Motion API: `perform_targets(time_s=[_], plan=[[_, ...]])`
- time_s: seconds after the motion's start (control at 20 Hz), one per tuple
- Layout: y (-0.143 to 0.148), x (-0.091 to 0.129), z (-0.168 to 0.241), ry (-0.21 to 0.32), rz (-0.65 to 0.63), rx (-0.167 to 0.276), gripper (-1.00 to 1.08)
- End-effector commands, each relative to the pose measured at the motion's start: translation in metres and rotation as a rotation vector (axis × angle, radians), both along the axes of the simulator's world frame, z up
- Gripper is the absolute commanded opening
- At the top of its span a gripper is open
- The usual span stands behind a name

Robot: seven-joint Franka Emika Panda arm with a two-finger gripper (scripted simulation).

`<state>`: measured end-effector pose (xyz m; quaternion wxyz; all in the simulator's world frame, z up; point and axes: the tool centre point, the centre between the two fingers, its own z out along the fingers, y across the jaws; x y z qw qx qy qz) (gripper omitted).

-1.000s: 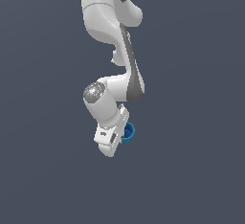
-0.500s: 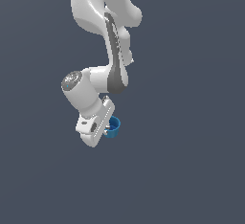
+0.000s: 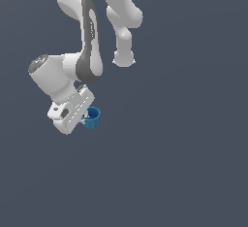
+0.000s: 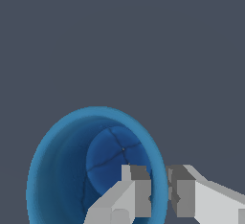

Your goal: Pick up the object and move it to a goal position.

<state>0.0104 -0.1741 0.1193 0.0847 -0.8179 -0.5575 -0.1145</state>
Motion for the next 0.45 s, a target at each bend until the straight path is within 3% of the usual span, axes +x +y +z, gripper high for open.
perform_targets(time_s=[0.0,0.4], plan=[[-0.019,-0.008,0.007,-0.002,0.002,0.000,-1.00],[-0.047,-0.018,0.015,-0.002,0.002,0.000,-1.00]])
